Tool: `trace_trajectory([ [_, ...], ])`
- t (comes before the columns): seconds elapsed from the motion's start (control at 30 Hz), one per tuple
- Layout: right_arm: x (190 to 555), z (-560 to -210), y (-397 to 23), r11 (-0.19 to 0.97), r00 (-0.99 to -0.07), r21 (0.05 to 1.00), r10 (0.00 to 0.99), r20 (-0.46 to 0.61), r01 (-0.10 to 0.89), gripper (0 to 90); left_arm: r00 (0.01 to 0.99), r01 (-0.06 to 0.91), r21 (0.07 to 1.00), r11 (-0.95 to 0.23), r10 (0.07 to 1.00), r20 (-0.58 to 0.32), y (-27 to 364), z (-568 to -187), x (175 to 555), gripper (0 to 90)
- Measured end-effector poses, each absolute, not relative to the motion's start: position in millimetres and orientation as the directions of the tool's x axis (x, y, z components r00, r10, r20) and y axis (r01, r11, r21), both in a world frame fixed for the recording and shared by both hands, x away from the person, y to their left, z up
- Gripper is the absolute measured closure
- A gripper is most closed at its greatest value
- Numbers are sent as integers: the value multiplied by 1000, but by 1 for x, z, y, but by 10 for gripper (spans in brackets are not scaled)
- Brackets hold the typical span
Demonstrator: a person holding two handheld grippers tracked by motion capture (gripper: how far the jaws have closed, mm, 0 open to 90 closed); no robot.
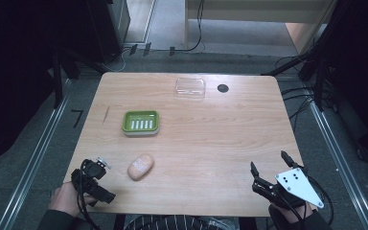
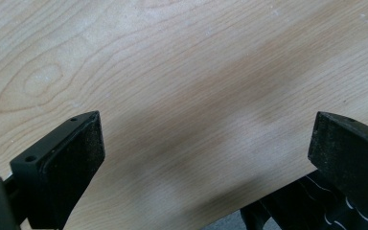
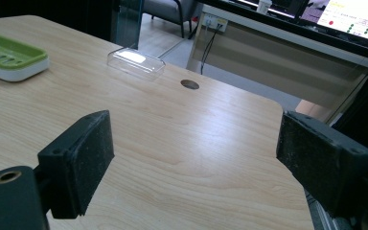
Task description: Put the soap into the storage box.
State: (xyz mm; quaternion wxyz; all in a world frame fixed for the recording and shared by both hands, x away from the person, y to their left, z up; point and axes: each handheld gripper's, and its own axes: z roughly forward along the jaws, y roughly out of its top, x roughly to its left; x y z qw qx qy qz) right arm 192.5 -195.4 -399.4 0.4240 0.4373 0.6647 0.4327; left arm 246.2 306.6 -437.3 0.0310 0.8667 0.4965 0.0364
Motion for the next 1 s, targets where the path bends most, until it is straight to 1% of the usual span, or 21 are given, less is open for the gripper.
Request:
trace_trajectory([
  [0.23, 194, -400, -195, 253, -261, 943, 946, -194, 216, 134, 501, 857, 113, -502, 865, 43, 307, -435, 247, 0],
  [0.5, 193, -400, -197, 244, -256, 945, 948, -186, 218, 134, 499, 856, 146, -496, 867, 24, 306, -432, 249, 0],
  [0.67, 193, -399, -199, 227, -229, 948, 957, -175, 222, 134, 501, 849, 188, -494, 865, 16, 301, -428, 252, 0],
  [0.8, 192, -399, -195, 250, -240, 943, 951, -195, 221, 134, 510, 843, 191, -502, 860, 11, 298, -428, 254, 0],
  [1.0, 193, -399, -195, 253, -243, 942, 950, -198, 222, 134, 520, 836, 201, -510, 854, 6, 292, -425, 259, 0],
])
